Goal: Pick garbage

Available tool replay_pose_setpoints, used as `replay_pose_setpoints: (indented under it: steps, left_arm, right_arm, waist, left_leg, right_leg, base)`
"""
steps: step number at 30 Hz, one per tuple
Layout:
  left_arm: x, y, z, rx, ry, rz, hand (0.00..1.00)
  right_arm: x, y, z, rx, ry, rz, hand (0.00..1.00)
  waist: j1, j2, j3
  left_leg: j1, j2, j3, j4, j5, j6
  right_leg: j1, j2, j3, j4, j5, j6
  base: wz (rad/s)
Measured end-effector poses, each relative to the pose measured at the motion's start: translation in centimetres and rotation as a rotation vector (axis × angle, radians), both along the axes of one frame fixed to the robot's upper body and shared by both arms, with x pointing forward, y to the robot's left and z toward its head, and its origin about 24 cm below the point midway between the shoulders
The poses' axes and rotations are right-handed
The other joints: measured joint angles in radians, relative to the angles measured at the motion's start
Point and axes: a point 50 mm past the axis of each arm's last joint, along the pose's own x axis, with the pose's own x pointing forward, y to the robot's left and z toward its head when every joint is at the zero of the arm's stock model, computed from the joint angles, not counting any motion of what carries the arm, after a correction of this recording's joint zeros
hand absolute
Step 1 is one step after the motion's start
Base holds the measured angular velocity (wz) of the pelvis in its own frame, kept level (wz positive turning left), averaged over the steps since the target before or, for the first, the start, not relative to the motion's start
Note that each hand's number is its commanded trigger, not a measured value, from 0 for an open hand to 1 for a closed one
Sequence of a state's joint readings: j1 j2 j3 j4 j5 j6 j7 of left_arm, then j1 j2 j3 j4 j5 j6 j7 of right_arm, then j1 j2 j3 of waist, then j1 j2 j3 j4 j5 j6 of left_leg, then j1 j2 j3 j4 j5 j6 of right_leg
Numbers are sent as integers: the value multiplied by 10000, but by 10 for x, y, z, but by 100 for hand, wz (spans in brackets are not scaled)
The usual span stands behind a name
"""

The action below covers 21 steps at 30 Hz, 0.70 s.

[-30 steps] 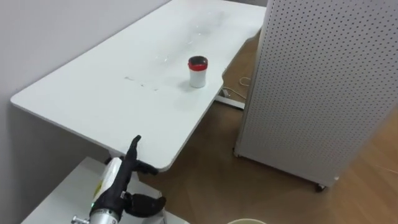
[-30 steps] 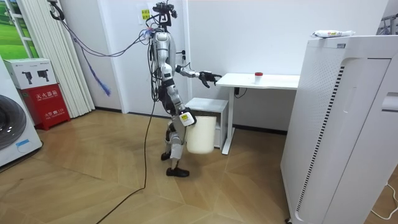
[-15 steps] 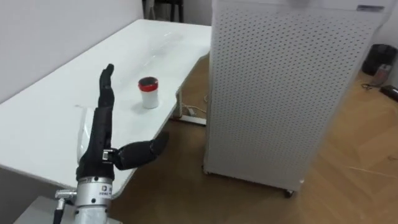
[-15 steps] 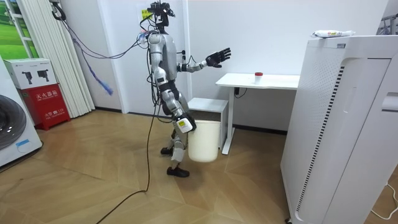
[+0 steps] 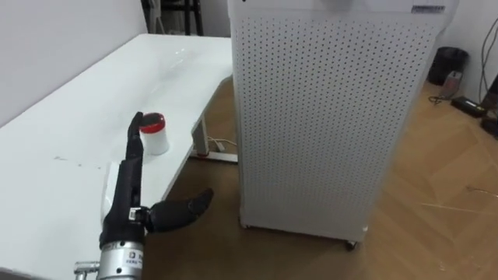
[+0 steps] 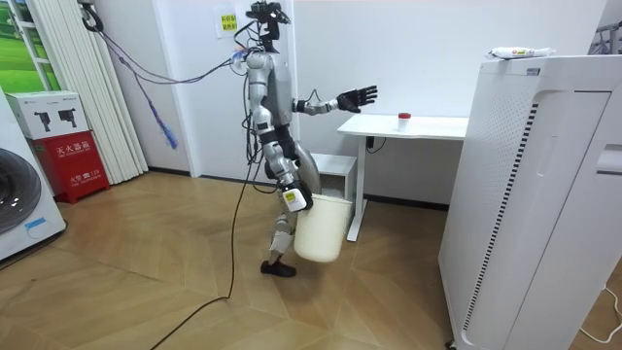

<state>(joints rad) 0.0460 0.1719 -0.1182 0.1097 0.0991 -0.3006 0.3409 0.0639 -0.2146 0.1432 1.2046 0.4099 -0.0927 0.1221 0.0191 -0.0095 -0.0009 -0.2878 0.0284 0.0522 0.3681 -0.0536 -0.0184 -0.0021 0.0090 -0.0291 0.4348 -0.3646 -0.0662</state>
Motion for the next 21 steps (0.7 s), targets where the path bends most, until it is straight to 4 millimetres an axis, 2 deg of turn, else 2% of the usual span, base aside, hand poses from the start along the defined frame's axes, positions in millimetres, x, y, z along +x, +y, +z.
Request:
replay_pose_setpoints:
  steps: [1, 2, 3, 4, 5, 6, 7, 8, 9, 11, 13, 14, 15, 16, 17, 18, 19, 20, 21]
  left_arm:
    - [0, 1, 0, 49, -5, 1, 0]
    - [0, 3, 0, 53, 2, 36, 0]
    - [-1, 4, 0, 21, 31, 62, 0]
    - [-1, 6, 0, -23, 40, 84, 0]
    - [-3, 8, -1, -25, 120, 120, 0]
    - [-4, 9, -3, -1, 176, 148, 0]
    - [-4, 11, -1, 17, 99, 151, 0]
    - [-3, 14, 2, 56, -26, 243, 0]
    - [-2, 14, 4, 85, -112, 269, 0]
    - [-1, 20, 12, 396, -459, 482, 0]
    - [-2, 25, 16, 394, -649, 715, 0]
    - [-2, 27, 20, 340, -876, 883, 0]
    - [-2, 27, 23, 303, -1008, 967, 0]
    - [-2, 27, 27, 261, -1268, 1081, 0]
    - [-3, 26, 31, 251, -1487, 1150, 0]
    - [-3, 26, 33, 247, -1597, 1168, 0]
    - [-4, 25, 36, 288, -1781, 1195, 0]
    - [-4, 25, 37, 446, -1908, 1290, 0]
    - [-5, 25, 37, 579, -1953, 1353, 0]
  right_arm:
    - [-1, 0, 0, 6, 33, 76, 100]
    - [0, 1, 0, 50, 3, 98, 100]
    - [0, 1, 0, 78, -24, 132, 100]
    - [1, 3, 0, 117, -66, 237, 100]
    - [-1, 4, -1, 168, 3, 333, 100]
    - [-3, 3, -1, 165, 51, 333, 100]
    - [-4, -1, 0, 79, 62, 288, 100]
    - [-5, 1, -1, 94, 118, 247, 100]
    - [-5, 1, -1, 108, 142, 245, 100]
    - [-3, 0, 0, 94, 32, 258, 100]
    - [-4, 2, -1, 164, 35, 228, 100]
    - [-3, 2, -1, 171, 13, 173, 100]
    - [-3, 2, -1, 174, 5, 131, 100]
    - [-4, 2, -1, 170, 0, 90, 100]
    - [-3, 1, 0, 68, -21, 56, 100]
    - [-3, 0, 0, -1, -16, 37, 100]
    - [-3, -2, 0, -109, 6, -28, 100]
    - [-4, -3, 0, -163, 51, -61, 100]
    - [-4, -3, 0, -159, 31, -57, 100]
  waist:
    - [-3, -22, -33]
    - [36, -102, 4]
    - [58, -128, 23]
    - [10, -219, 120]
    - [84, -267, 206]
    - [100, -221, 139]
    - [66, -88, 74]
    - [53, -298, 36]
    - [67, -398, 15]
    - [180, -489, 41]
    - [209, -493, 41]
    - [234, -505, 48]
    - [232, -497, 47]
    - [232, -494, 48]
    - [360, -491, 46]
    - [399, -497, 49]
    - [434, -490, 59]
    - [486, -454, 72]
    - [530, -393, 69]
  left_leg:
    - [97, -163, 99, -46, 80, 172]
    - [144, -204, 300, 112, 52, 298]
    - [118, -205, 340, 256, -22, 311]
    - [-199, -174, 382, 1190, -181, 362]
    - [-596, -200, 430, 1925, -335, 408]
    - [-595, -224, 335, 1561, -312, 369]
    - [-593, -240, 174, 710, -44, 488]
    - [-498, -437, 183, 959, -255, 514]
    - [-486, -516, 260, 1044, -371, 560]
    - [-581, -622, 293, 1590, -897, 656]
    - [-563, -675, 272, 1952, -1258, 729]
    - [-558, -763, 274, 2130, -1461, 807]
    - [-568, -797, 275, 2190, -1577, 846]
    - [-506, -899, 269, 2296, -1773, 922]
    - [-373, -1042, 298, 2336, -1918, 1034]
    - [-275, -1139, 308, 2329, -1982, 1090]
    - [-40, -1281, 281, 2310, -2126, 1188]
    - [220, -1342, 230, 2228, -2235, 1259]
    - [388, -1354, 170, 2123, -2267, 1285]
  right_leg:
    - [6, -121, -14, -43, -59, 128]
    - [39, -290, -165, -104, -57, 213]
    - [109, -361, -239, -194, -32, 240]
    - [432, -467, -55, -443, -22, 242]
    - [831, -443, 253, -670, -17, 233]
    - [925, -423, 318, -741, -20, 235]
    - [1011, -364, 297, -701, -314, 276]
    - [985, -620, 255, -491, -567, 461]
    - [997, -726, 206, -466, -672, 534]
    - [1113, -899, -157, -417, -738, 651]
    - [1248, -994, -407, -250, -743, 690]
    - [1193, -1134, -571, 193, -807, 836]
    - [1121, -1191, -667, 494, -836, 890]
    - [842, -1402, -878, 1412, -841, 967]
    - [436, -1680, -941, 2491, -681, 1256]
    - [277, -1817, -942, 2984, -549, 1424]
    - [112, -1990, -1002, 3761, -165, 1499]
    - [-57, -2044, -1046, 4372, 347, 1521]
    - [-150, -2065, -1057, 4621, 655, 1510]
  base:
    - [-33]
    - [-36]
    - [-29]
    - [-27]
    - [-29]
    - [-29]
    - [-11]
    - [-4]
    - [0]
    - [-5]
    - [7]
    - [15]
    - [16]
    - [16]
    - [13]
    - [15]
    - [14]
    - [12]
    - [8]
